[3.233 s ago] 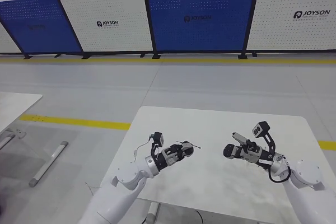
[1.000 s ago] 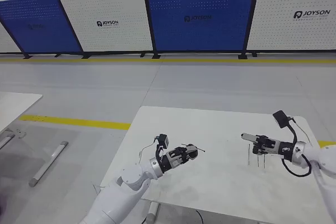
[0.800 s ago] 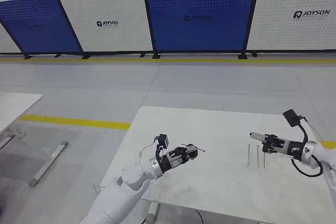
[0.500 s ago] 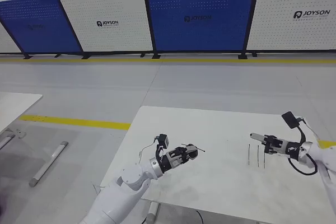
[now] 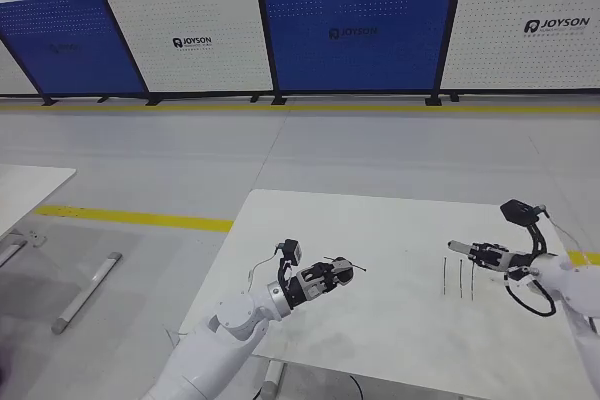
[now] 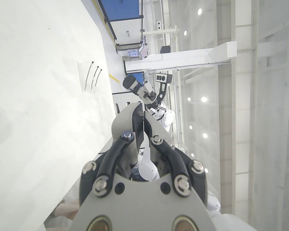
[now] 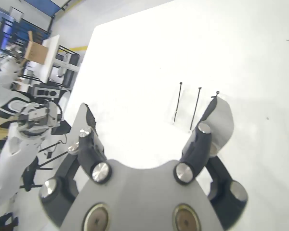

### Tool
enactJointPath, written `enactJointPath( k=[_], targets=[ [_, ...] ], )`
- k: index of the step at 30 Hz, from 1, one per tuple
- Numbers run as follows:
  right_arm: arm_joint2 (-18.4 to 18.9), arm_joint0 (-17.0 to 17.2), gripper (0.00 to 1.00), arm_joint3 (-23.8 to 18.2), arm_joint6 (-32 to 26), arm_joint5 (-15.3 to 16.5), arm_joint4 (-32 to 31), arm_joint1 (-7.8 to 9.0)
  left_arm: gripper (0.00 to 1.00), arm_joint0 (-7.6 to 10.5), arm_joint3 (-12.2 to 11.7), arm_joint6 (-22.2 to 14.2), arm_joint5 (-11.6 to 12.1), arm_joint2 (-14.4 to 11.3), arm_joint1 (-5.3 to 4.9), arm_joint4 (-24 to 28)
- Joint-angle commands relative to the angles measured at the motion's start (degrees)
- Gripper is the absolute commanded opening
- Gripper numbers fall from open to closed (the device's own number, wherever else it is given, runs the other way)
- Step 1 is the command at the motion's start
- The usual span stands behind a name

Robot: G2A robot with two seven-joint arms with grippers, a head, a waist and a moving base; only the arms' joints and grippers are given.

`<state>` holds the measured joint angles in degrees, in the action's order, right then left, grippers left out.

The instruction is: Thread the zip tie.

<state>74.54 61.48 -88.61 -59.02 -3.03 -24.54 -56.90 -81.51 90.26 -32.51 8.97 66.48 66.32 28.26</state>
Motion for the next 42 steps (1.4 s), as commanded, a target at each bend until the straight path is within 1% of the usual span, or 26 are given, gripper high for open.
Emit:
enactJointPath(
  k=[1, 2, 12, 13, 14, 15, 16, 17, 19, 20, 21, 22, 23, 25, 26, 34, 36, 40, 42],
  targets=[
    [-2.04, -1.95, 1.00, 0.52, -3.44, -2.56, -5.86, 0.08, 0.00, 0.00, 0.00, 0.00, 0.00, 0.00, 0.00, 0.00],
    [-2.43, -2.69, 1.00, 0.73, -3.09, -3.78, -7.31, 0.03, 0.00, 0.00, 0.00, 0.00, 0.00, 0.00, 0.00, 0.00],
    [-2.54, -2.50, 1.00, 0.74, -3.05, -3.46, -6.94, 0.00, 0.00, 0.00, 0.00, 0.00, 0.00, 0.00, 0.00, 0.00],
    [-2.83, -2.08, 1.00, 1.22, -3.83, -1.77, -4.64, -0.10, 0.00, 0.00, 0.00, 0.00, 0.00, 0.00, 0.00, 0.00],
    [-2.40, -2.31, 1.00, 2.22, -4.35, -0.88, -2.10, -0.15, 0.00, 0.00, 0.00, 0.00, 0.00, 0.00, 0.00, 0.00],
    [-1.86, -2.84, 1.00, 3.31, -4.01, -1.30, 0.00, -0.25, 0.00, 0.00, 0.00, 0.00, 0.00, 0.00, 0.00, 0.00],
    [-2.04, -3.19, 1.00, 3.51, -4.24, -1.43, 0.58, -0.32, 0.00, 0.00, 0.00, 0.00, 0.00, 0.00, 0.00, 0.00],
    [-2.15, -3.67, 1.00, 3.66, -5.05, -2.07, 2.47, -0.45, 0.00, 0.00, 0.00, 0.00, 0.00, 0.00, 0.00, 0.00],
    [-3.10, -5.24, 1.00, 4.19, -6.77, -4.04, 2.49, -0.61, 0.00, 0.00, 0.00, 0.00, 0.00, 0.00, 0.00, 0.00],
    [-3.61, -6.24, 1.00, 4.64, -7.13, -6.65, 2.24, -0.75, 0.00, 0.00, 0.00, 0.00, 0.00, 0.00, 0.00, 0.00],
    [-4.52, -7.21, 1.00, 4.70, -7.76, -8.16, 2.31, -0.96, 0.00, 0.00, 0.00, 0.00, 0.00, 0.00, 0.00, 0.00],
    [-5.87, -8.50, 1.00, 5.51, -10.14, -9.41, 2.08, -1.14, 0.00, 0.00, 0.00, 0.00, 0.00, 0.00, 0.00, 0.00],
    [-6.52, -9.79, 1.00, 6.47, -11.31, -10.84, 2.10, -1.30, 0.00, 0.00, 0.00, 0.00, 0.00, 0.00, 0.00, 0.00],
    [-8.11, -12.28, 1.00, 8.66, -11.89, -13.24, 1.25, -1.68, 0.00, 0.00, 0.00, 0.00, 0.00, 0.00, 0.00, 0.00],
    [-8.27, -12.55, 1.00, 8.95, -11.77, -13.61, 1.12, -1.73, 0.00, 0.00, 0.00, 0.00, 0.00, 0.00, 0.00, 0.00],
    [-8.27, -12.55, 1.00, 8.95, -11.77, -13.61, 1.12, -1.73, 0.00, 0.00, 0.00, 0.00, 0.00, 0.00, 0.00, 0.00],
    [-8.67, -11.63, 1.00, 9.30, -9.57, -13.04, 0.32, -1.76, 0.00, 0.00, 0.00, 0.00, 0.00, 0.00, 0.00, 0.00],
    [-10.21, -12.03, 1.00, 10.48, -6.93, -14.63, -1.51, -2.10, 0.00, 0.00, 0.00, 0.00, 0.00, 0.00, 0.00, 0.00],
    [-11.80, -13.13, 1.00, 11.95, -7.20, -15.60, -2.60, -2.44, 0.00, 0.00, 0.00, 0.00, 0.00, 0.00, 0.00, 0.00]
  ],
)
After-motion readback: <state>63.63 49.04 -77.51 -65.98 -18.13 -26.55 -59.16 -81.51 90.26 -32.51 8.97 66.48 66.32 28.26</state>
